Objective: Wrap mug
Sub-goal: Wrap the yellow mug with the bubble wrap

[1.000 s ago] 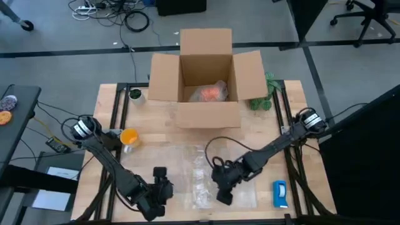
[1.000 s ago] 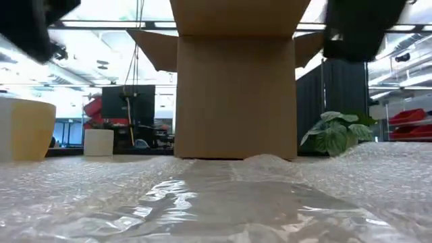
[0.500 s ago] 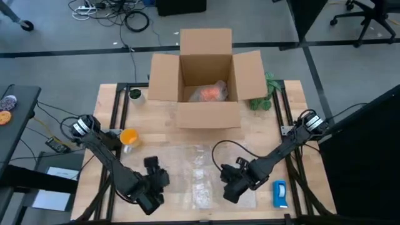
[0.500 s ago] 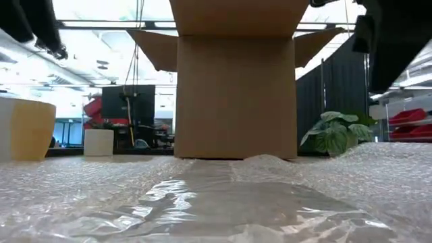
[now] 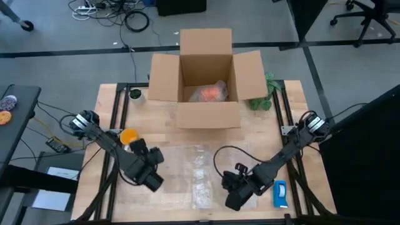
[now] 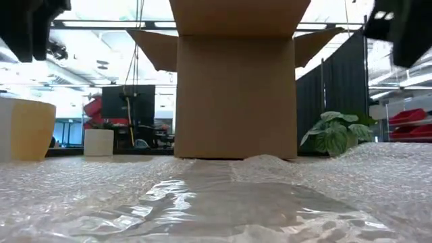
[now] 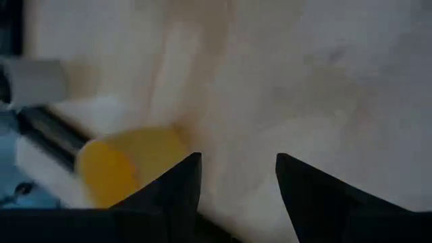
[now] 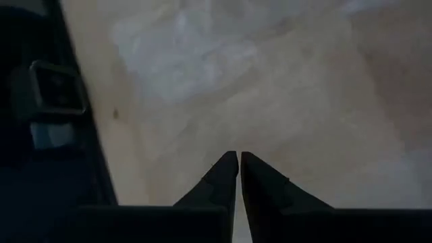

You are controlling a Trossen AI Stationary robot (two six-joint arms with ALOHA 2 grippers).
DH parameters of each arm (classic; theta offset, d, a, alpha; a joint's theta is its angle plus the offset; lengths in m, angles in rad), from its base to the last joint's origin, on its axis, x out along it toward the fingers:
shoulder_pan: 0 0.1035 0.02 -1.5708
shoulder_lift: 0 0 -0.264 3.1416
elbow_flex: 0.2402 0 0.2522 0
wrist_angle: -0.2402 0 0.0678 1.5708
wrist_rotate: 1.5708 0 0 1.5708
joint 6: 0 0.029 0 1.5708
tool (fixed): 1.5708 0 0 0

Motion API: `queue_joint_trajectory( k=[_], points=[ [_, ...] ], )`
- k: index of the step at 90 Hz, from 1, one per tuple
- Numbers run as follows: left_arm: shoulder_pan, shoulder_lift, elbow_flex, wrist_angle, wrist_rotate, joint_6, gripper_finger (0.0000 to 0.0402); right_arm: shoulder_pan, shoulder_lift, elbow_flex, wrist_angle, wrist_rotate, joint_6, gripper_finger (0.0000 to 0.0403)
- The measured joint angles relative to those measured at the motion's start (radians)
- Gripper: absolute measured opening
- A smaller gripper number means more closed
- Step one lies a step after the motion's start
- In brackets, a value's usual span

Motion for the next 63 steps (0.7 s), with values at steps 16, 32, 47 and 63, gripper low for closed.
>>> queue_joint_trajectory(
  k=[16,32,47,63],
  points=[
    [0.094,-0.146,-0.092,0.014,0.056,-0.063,0.0176,0.038,0.011,0.0,0.014,0.034,0.001,0.0],
    [0.199,-0.264,-0.214,0.004,0.105,-0.116,0.0176,0.053,0.012,0.0,0.002,0.022,0.012,0.0],
    [0.254,-0.295,-0.31,0.012,0.138,-0.117,0.0176,0.067,0.012,0.0,-0.155,-0.097,0.084,0.0],
    [0.249,-0.295,-0.327,0.158,0.149,-0.109,0.0176,0.111,0.011,0.0,-0.446,-0.168,0.235,0.0]
  ],
)
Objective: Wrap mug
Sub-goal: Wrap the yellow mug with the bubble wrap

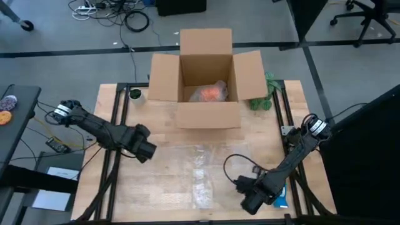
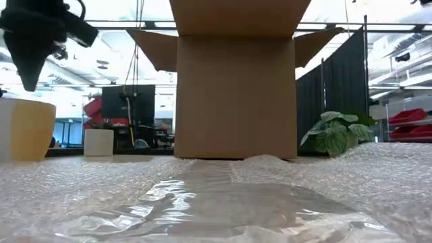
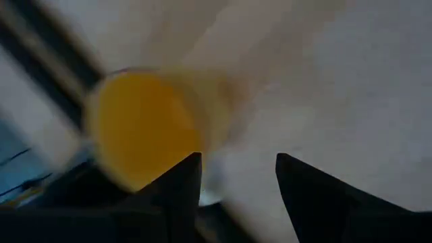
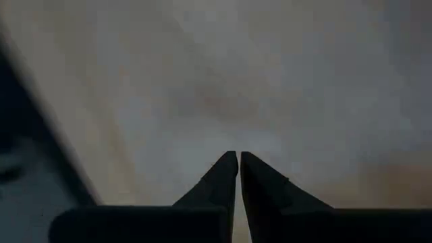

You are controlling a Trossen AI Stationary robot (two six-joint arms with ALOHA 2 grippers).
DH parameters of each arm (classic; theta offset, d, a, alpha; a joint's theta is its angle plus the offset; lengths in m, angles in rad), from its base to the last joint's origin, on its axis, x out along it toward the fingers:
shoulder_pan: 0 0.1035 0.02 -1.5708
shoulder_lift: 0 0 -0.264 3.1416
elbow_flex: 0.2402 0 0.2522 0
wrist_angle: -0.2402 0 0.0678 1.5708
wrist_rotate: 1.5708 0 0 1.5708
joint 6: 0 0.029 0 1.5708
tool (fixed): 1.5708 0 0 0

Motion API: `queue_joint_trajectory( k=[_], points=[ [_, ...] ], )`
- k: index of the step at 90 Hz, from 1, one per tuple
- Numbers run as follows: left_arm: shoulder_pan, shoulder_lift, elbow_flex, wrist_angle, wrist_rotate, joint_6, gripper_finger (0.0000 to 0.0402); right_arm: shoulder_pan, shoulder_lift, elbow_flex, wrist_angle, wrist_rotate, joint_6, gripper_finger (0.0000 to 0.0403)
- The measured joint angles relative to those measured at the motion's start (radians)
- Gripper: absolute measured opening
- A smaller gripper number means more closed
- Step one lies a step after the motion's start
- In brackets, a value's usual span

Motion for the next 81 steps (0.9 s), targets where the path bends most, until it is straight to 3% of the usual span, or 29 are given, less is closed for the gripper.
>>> queue_joint_trajectory(
  k=[11,23,45,65,81],
  points=[
    [-0.021,0.005,0.0,0.188,-0.011,0.058,0.0176,0.015,-0.001,-0.028,-0.155,0.0,0.086,0.0],
    [-0.06,0.012,0.0,0.457,-0.065,0.161,0.0176,-0.001,-0.001,-0.109,-0.122,-0.039,0.09,0.0],
    [-0.116,0.072,0.0,0.855,-0.165,0.367,0.0176,-0.077,0.0,-0.206,0.184,-0.028,-0.025,0.0],
    [-0.108,0.166,0.0,0.96,-0.195,0.448,0.0176,-0.17,0.0,-0.129,0.471,0.18,-0.321,0.0],
    [-0.094,0.24,0.0,1.022,-0.196,0.449,0.0176,-0.272,0.023,-0.147,0.732,0.213,-0.529,0.0]
  ],
)
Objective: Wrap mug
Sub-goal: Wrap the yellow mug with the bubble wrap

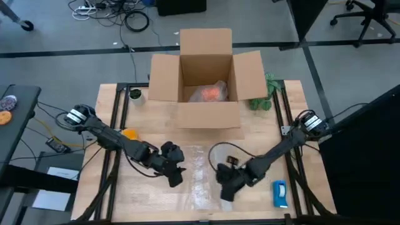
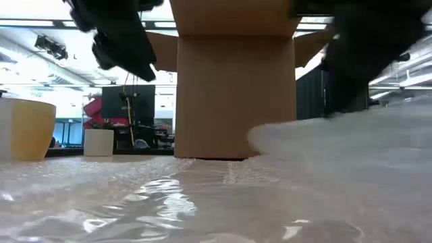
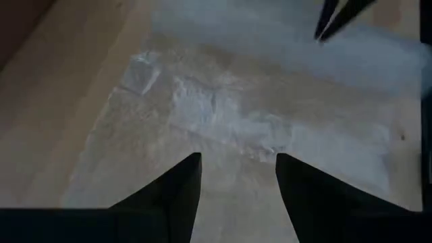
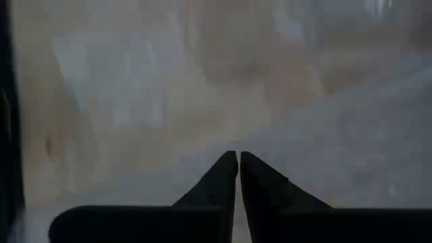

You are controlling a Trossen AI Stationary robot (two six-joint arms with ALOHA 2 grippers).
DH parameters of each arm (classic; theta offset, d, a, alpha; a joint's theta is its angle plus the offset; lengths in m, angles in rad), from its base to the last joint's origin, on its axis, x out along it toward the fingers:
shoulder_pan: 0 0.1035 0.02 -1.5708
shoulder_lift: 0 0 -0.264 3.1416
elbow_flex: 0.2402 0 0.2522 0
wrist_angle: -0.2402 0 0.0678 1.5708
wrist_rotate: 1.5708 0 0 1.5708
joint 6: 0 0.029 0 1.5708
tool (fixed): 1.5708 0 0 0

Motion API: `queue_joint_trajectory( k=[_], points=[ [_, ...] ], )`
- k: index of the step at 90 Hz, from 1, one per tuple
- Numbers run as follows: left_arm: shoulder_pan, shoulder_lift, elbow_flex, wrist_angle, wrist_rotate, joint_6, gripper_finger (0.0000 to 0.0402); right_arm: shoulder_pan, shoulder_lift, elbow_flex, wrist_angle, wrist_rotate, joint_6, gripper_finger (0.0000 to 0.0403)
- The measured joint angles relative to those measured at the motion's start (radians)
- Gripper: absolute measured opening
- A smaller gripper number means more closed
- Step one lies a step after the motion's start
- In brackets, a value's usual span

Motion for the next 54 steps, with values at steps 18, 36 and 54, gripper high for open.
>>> queue_joint_trajectory(
  k=[18,36,54],
  points=[
    [0.0,0.067,0.0,0.04,0.005,-0.001,0.0176,-0.087,0.079,-0.002,0.074,-0.078,-0.082,0.0],
    [0.0,0.153,0.0,0.007,0.006,-0.008,0.0176,-0.088,0.057,-0.003,0.052,-0.095,-0.083,0.0],
    [0.001,0.272,0.001,0.0,0.064,-0.024,0.0176,-0.062,0.033,-0.002,-0.019,-0.078,-0.077,0.0]
  ],
)
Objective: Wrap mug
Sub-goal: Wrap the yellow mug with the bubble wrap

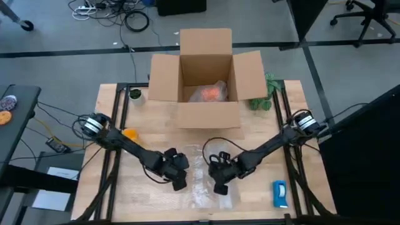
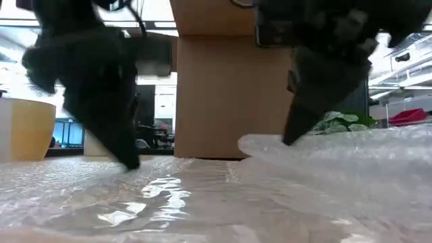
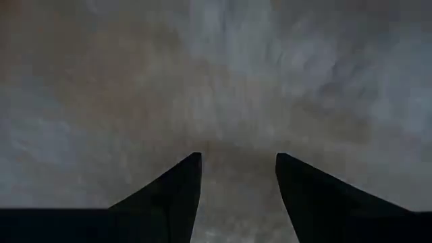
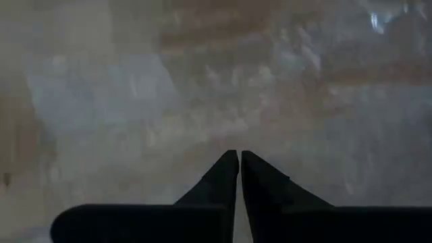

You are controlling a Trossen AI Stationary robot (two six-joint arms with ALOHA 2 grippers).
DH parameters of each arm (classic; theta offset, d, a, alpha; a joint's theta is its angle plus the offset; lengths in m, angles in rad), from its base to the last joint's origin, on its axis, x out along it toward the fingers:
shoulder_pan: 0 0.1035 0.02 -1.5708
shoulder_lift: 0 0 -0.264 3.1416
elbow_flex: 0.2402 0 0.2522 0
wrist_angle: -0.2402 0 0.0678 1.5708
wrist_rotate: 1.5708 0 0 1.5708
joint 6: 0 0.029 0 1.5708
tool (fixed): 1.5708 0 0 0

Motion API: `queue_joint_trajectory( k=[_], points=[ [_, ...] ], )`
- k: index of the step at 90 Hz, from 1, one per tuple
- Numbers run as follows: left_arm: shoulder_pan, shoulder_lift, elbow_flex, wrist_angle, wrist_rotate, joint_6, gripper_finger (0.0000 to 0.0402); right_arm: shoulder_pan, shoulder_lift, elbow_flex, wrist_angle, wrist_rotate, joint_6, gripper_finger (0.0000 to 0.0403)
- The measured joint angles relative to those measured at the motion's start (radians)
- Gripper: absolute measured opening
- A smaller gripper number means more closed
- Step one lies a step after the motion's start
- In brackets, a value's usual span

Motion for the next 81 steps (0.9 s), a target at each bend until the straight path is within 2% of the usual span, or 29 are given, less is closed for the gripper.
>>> queue_joint_trajectory(
  k=[34,57,70,81],
  points=[
    [-0.008,0.022,0.007,-0.167,0.074,-0.047,0.0176,0.126,0.0,0.0,-0.34,-0.001,0.267,0.0],
    [-0.009,0.021,0.005,-0.177,0.079,-0.048,0.0176,0.229,0.0,0.0,-0.635,-0.008,0.417,0.0],
    [-0.008,0.012,0.039,-0.202,0.077,-0.033,0.0176,0.237,0.0,0.0,-0.843,0.111,0.44,0.0],
    [-0.006,0.001,0.096,-0.237,0.091,0.001,0.0176,0.195,0.0,0.0,-0.931,0.225,0.433,0.0]
  ],
)
